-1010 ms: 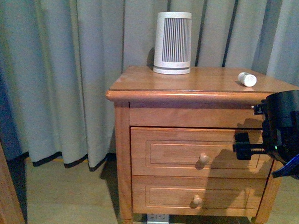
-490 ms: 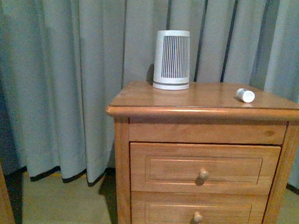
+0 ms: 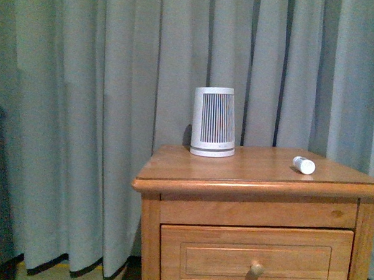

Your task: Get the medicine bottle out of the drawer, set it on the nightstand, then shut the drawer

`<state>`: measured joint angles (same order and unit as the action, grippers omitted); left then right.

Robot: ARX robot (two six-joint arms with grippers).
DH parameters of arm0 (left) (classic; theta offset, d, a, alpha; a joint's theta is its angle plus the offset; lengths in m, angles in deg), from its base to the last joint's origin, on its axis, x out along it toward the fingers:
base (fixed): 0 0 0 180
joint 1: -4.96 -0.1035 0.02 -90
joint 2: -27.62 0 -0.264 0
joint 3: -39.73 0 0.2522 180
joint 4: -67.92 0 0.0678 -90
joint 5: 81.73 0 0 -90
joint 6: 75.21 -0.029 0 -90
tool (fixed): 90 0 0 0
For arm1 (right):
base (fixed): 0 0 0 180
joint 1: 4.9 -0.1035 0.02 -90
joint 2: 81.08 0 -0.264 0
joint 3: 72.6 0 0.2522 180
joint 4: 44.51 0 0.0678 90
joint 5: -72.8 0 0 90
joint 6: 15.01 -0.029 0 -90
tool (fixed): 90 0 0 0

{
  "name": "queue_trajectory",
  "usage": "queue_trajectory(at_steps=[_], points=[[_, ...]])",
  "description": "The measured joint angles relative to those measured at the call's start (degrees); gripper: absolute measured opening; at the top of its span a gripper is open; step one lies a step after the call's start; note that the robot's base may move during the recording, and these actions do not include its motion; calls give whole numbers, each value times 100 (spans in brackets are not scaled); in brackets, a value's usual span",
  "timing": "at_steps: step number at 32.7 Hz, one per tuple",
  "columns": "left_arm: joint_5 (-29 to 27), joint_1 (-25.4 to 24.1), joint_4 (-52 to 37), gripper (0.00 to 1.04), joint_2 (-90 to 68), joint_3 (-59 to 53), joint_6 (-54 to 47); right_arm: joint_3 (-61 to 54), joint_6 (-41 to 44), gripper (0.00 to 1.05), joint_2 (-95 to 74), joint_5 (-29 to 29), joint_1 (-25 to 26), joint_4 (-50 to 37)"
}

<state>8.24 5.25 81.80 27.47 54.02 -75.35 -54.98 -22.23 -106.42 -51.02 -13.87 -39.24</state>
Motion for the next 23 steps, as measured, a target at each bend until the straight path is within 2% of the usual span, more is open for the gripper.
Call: queue_trajectory(at_steps=[3, 10, 11, 12, 13, 15, 16, 18, 23], points=[[0, 0, 0, 98, 0, 0, 0, -76, 153, 98, 1003, -446, -343, 925], [0, 0, 0, 98, 0, 0, 0, -181, 369, 98, 1467, -564, -496, 1067], [0, 0, 0, 98, 0, 0, 0, -190, 402, 97, 1526, -400, -450, 1047], [0, 0, 0, 98, 0, 0, 2, -256, 474, 93, 1714, 378, -197, 953], [2, 0, 0, 98, 0, 0, 2, -310, 551, 86, 2065, 1421, 249, 933], [2, 0, 0, 98, 0, 0, 0, -310, 586, 74, 2457, 2649, 750, 852], [2, 0, 0, 98, 0, 0, 0, -310, 599, 69, 2490, 3016, 809, 850], [2, 0, 0, 98, 0, 0, 0, -313, 638, 59, 2494, 3346, 841, 855], [0, 0, 0, 98, 0, 0, 0, -313, 667, 36, 2500, 3364, 870, 855]])
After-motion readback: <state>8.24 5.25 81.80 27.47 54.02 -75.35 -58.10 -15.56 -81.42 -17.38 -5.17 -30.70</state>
